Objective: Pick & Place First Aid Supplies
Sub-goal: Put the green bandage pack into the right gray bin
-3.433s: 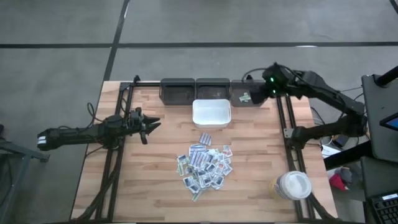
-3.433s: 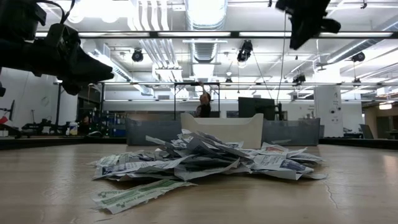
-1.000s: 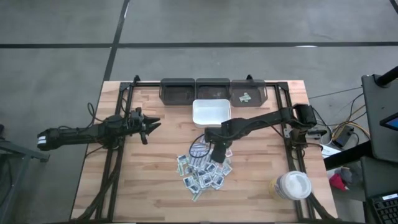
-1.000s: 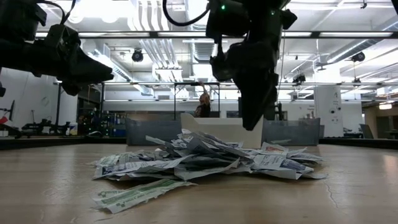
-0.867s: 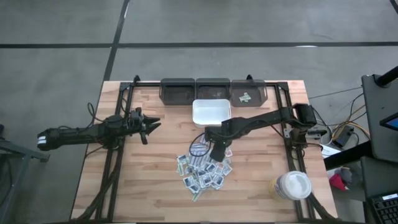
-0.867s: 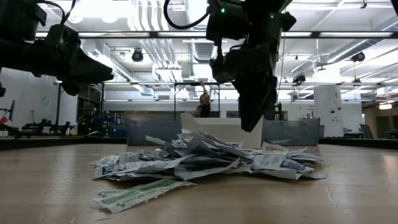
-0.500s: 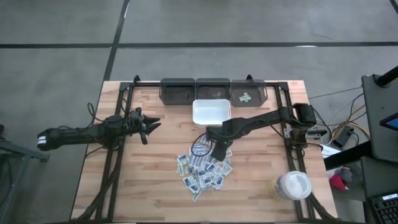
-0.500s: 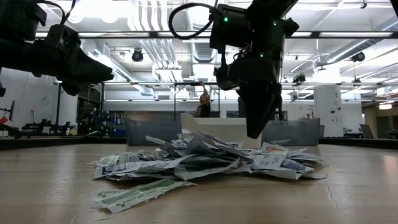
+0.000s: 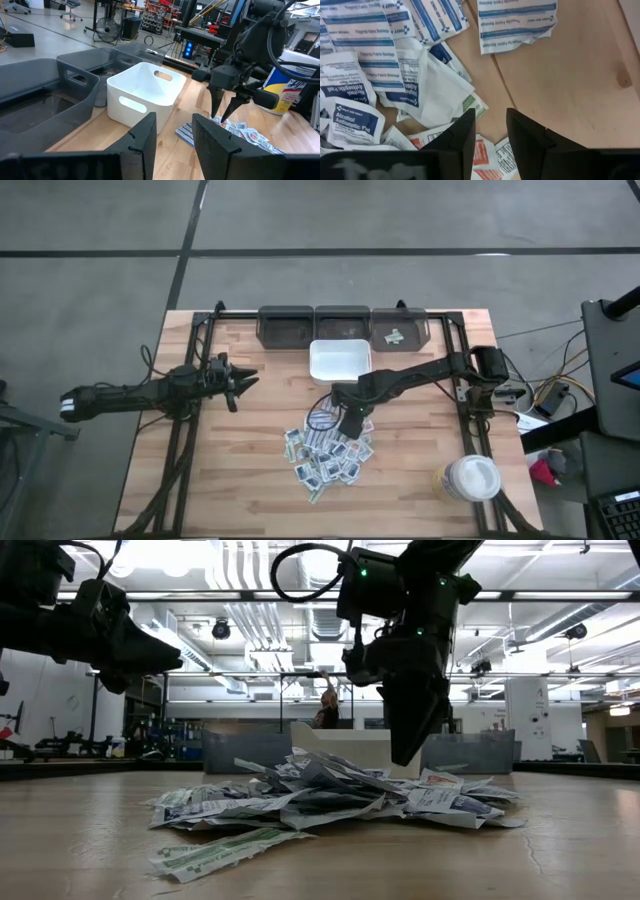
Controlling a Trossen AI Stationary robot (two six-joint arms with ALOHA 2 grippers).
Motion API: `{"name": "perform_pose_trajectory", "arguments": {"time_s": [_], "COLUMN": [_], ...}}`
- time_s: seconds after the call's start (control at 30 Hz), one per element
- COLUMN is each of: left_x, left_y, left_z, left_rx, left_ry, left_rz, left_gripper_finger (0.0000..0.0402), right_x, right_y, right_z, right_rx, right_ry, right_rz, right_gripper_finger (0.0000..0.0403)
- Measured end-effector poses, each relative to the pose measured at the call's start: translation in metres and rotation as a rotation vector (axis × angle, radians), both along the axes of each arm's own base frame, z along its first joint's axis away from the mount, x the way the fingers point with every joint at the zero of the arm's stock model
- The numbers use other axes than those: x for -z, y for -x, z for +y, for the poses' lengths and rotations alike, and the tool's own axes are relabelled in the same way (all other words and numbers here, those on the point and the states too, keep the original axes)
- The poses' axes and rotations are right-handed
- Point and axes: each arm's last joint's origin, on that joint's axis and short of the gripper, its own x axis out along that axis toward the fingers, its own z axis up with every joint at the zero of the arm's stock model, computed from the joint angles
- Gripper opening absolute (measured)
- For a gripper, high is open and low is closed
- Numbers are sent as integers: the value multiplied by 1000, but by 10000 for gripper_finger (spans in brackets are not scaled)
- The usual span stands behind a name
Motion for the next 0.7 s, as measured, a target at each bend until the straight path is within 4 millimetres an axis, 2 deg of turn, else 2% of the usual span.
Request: {"name": "perform_pose_trajectory", "arguments": {"time_s": [0.7], "left_x": [0], "left_y": [0], "left_z": [0], "left_rx": [0], "left_ry": [0], "left_rz": [0], "left_gripper_finger": [119], "right_x": [15], "right_y": [7], "right_z": [2], "right_rx": [-11], "right_ry": [-28], "right_rz": [-11], "right_gripper_finger": [109]}}
